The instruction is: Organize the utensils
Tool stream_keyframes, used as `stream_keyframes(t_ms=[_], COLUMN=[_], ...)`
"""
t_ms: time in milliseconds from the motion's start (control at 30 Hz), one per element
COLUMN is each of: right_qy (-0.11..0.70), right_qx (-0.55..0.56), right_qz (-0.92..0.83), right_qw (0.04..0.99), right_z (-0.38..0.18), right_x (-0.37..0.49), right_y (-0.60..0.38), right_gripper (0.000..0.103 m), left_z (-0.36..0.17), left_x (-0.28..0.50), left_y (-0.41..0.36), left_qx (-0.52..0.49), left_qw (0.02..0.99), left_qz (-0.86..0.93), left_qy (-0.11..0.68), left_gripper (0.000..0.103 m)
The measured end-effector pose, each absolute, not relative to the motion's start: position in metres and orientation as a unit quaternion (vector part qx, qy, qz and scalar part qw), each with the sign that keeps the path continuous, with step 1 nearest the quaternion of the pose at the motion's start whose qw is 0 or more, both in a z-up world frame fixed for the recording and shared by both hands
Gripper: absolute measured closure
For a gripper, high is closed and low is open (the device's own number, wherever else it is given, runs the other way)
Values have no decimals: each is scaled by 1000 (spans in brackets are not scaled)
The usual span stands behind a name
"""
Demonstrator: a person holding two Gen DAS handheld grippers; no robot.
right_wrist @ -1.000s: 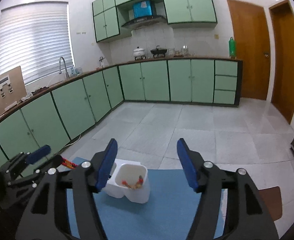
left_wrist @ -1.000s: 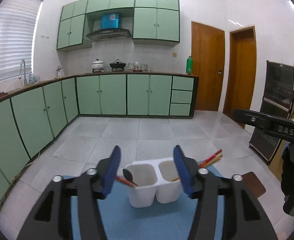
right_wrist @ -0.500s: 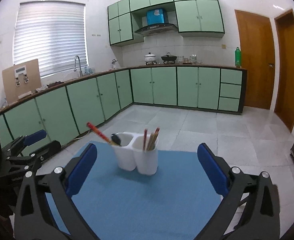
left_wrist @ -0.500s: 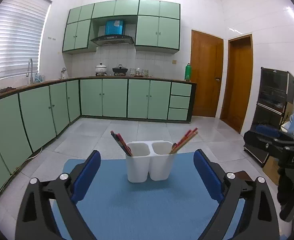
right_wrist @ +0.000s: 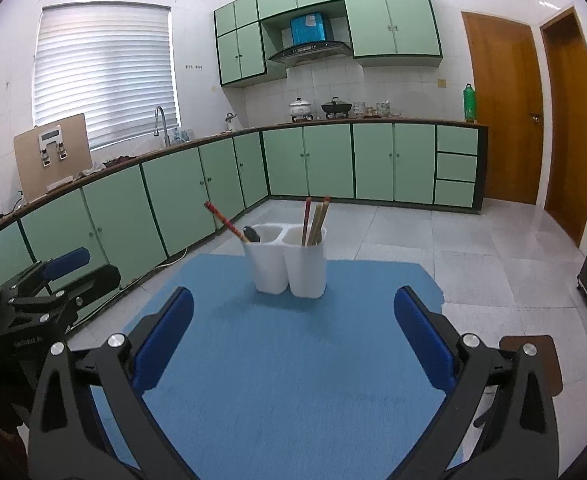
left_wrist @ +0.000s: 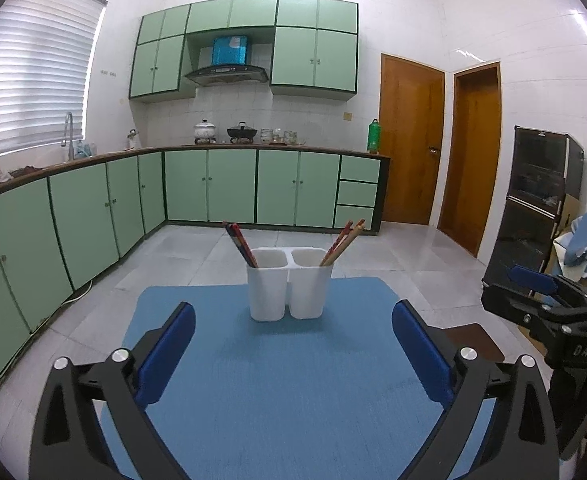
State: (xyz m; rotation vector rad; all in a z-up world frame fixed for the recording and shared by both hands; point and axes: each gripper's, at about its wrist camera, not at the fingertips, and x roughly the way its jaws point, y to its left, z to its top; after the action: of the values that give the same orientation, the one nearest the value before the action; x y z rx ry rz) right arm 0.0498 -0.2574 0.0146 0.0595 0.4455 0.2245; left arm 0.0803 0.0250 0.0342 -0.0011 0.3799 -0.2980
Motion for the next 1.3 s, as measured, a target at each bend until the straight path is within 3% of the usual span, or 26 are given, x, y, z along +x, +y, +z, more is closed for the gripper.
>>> stream_keyframes(t_ms=[1300], right_qy=[210], right_qx=[6], right_qz=[117], right_qw=[971], right_z=[19], right_x=[16], right_y=[-239], right_gripper=[6], left_z=[37], left_x=[34], left_y=[30], left_qx=[12], left_qw=[977], left_qz=[-125], left_qy=[173], left_gripper=[6])
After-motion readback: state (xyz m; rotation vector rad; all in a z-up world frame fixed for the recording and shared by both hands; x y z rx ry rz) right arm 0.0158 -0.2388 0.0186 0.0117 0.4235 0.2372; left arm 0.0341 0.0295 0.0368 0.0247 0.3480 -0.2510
